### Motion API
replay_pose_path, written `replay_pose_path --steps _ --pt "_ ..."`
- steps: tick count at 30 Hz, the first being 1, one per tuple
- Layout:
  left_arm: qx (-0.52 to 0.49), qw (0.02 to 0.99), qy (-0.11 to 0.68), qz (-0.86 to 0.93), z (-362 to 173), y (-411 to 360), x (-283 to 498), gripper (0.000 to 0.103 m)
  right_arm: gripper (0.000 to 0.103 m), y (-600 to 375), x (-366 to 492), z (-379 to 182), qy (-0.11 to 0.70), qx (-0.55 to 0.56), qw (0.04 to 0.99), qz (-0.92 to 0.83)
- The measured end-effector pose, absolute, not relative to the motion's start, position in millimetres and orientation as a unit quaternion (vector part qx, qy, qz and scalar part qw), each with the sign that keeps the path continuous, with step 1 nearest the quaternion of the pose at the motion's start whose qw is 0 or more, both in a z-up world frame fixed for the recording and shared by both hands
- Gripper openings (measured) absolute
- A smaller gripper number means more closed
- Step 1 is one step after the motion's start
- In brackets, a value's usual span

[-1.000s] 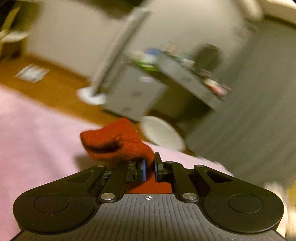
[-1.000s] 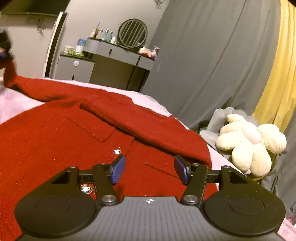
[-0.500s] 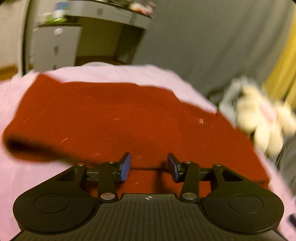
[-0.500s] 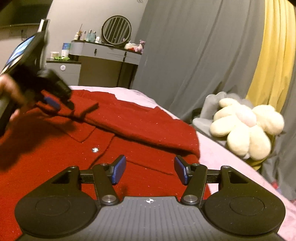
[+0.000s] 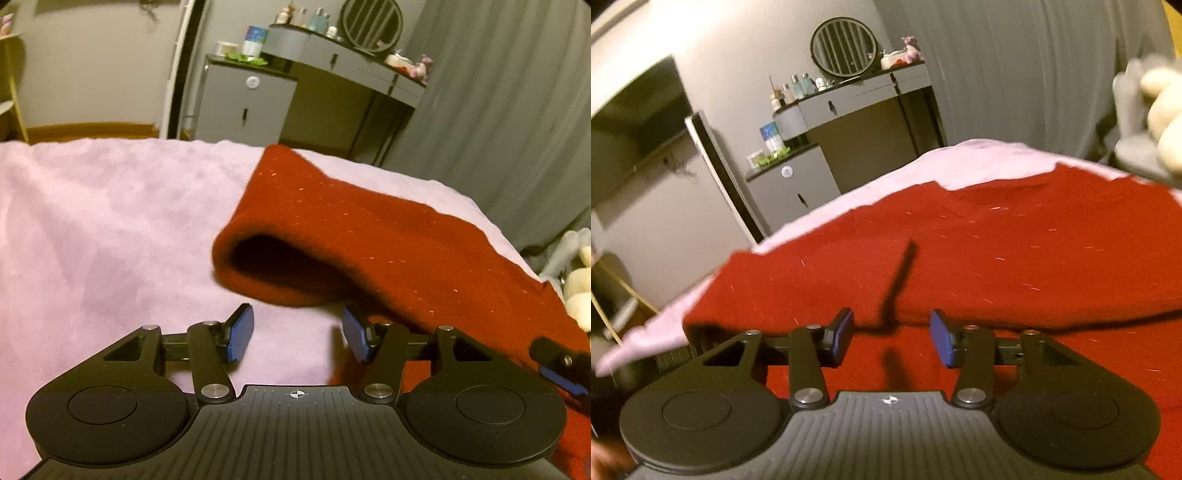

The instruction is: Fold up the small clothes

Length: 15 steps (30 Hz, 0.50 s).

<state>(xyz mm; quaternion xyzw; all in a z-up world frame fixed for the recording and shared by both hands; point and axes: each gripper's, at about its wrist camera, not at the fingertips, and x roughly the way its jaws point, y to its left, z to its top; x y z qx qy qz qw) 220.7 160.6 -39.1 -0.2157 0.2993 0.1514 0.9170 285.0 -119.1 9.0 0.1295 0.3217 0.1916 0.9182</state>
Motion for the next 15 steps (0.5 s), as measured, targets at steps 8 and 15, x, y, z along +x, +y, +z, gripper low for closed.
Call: replay_pose_path --steps 8,15 --pt "-0.184 0.924 0.297 0.152 -42.3 152.2 224.5 0.06 0.018 -90.0 320.3 -19.5 0.378 0.146 0.891 0.204" --pt "-0.185 0.927 0.284 0.161 -35.4 147.6 222.3 0.055 0.012 -101.0 291.9 11.5 0.292 0.072 0.935 0.186"
